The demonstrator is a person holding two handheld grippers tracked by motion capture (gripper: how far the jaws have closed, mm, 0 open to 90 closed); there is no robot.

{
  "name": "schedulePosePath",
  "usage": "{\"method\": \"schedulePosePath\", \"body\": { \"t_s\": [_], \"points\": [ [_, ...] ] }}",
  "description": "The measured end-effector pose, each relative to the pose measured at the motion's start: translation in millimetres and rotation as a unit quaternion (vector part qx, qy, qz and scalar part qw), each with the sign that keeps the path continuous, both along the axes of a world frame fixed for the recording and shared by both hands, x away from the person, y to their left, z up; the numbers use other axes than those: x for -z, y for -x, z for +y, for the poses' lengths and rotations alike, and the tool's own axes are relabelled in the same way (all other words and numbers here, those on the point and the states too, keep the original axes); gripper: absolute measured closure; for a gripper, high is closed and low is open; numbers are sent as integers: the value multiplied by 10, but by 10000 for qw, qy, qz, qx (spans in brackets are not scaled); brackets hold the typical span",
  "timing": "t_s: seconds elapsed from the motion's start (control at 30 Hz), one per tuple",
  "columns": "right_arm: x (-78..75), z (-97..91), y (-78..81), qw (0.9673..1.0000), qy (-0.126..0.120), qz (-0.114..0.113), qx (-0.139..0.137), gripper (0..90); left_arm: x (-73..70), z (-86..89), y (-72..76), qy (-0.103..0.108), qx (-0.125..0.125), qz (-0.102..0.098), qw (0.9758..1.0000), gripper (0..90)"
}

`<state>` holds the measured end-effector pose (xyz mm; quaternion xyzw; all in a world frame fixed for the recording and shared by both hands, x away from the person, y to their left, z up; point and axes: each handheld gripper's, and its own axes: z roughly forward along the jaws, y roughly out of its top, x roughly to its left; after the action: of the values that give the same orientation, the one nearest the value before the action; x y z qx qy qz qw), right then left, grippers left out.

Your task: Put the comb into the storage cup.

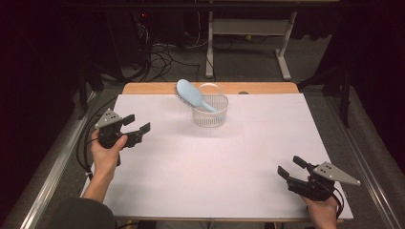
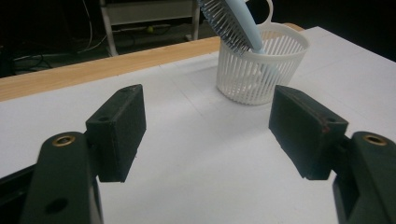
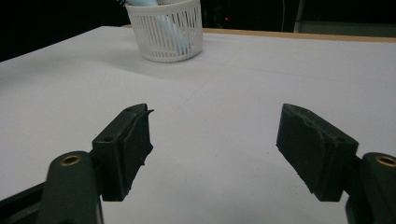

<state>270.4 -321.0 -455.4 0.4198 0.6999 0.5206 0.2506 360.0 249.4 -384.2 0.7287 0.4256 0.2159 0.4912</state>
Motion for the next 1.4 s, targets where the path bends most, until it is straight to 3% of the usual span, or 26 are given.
{"method": "schedulePosePath", "body": {
  "t_s": [1.4],
  "points": [
    [-4, 4, 8, 10000, 14, -15, 31, 266, 114, 169, 242, 141, -126, -72, 9998, 285]
  ]
}}
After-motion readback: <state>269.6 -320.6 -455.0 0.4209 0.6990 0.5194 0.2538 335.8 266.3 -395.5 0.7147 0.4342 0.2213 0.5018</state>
